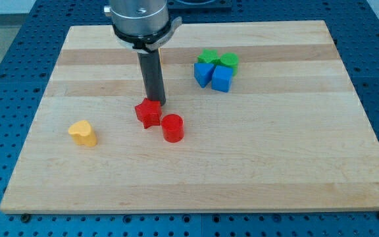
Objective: Move the red star vertically above the red circle
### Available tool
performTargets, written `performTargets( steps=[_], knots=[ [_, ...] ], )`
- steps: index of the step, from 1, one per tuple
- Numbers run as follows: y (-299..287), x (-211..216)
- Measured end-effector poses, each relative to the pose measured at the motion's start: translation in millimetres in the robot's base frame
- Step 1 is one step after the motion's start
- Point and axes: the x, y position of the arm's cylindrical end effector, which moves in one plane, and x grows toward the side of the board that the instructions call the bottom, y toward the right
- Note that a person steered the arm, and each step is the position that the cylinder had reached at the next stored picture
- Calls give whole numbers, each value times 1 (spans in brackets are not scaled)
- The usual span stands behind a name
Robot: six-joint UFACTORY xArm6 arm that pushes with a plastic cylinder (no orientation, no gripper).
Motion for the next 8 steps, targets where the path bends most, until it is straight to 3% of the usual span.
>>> performTargets(
  steps=[2, 3, 5, 6, 8],
  knots=[
    [95, 19],
    [84, 59],
    [-33, 66],
    [-38, 63],
    [47, 31]
  ],
)
